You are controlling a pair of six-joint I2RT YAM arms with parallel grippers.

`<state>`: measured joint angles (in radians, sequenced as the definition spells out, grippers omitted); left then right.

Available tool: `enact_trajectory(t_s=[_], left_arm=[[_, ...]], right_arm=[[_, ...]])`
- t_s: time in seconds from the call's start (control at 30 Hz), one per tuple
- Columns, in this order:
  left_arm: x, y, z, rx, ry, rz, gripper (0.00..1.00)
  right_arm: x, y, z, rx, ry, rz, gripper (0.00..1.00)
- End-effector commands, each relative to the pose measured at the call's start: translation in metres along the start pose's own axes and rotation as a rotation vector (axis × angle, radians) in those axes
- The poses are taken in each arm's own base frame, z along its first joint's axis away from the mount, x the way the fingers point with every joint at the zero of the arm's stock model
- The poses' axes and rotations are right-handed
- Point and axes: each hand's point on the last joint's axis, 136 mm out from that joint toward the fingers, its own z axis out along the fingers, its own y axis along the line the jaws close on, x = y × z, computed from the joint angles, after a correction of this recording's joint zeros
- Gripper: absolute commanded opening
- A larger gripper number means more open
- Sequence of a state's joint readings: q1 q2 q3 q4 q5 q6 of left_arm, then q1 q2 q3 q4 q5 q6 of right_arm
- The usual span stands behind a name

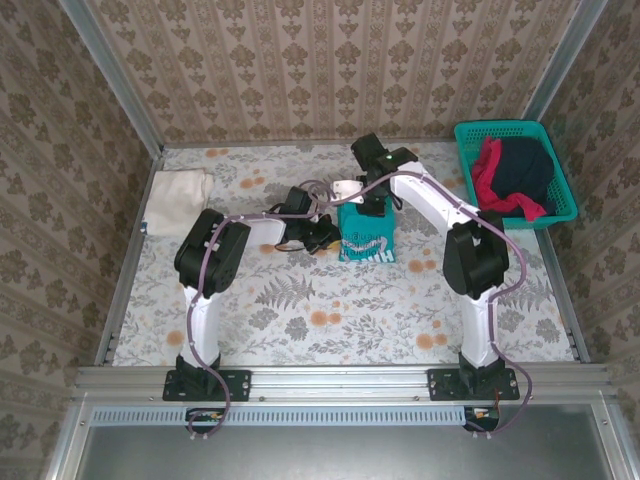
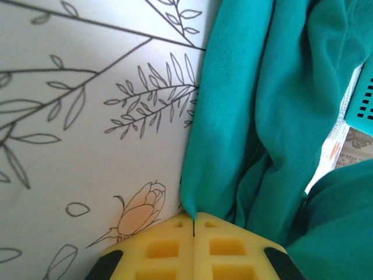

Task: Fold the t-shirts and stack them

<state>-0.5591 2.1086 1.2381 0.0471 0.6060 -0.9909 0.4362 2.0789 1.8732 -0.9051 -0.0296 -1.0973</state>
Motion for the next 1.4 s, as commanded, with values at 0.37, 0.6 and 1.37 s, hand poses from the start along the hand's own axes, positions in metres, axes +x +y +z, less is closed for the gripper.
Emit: enact_trajectory(t_s=[0.37,0.6,1.37], left_arm=[[0.025,0.077,0.014,-0.179,0.102,-0.155,0.0],[0.026,0.086,0.014,-0.186,0.117,-0.175,0.0],[0.021,0.102,0.008,-0.176,0.108,-0.217,0.0]], right_arm=[[-0.008,-0.05,0.037,0.118,-0.028,0.026,0.0],[-0.009,-0.064,0.046,0.169,-0.022,0.047,0.0],[-0.051,-0.072,0.041,0.212,-0.2,0.028,0.0]])
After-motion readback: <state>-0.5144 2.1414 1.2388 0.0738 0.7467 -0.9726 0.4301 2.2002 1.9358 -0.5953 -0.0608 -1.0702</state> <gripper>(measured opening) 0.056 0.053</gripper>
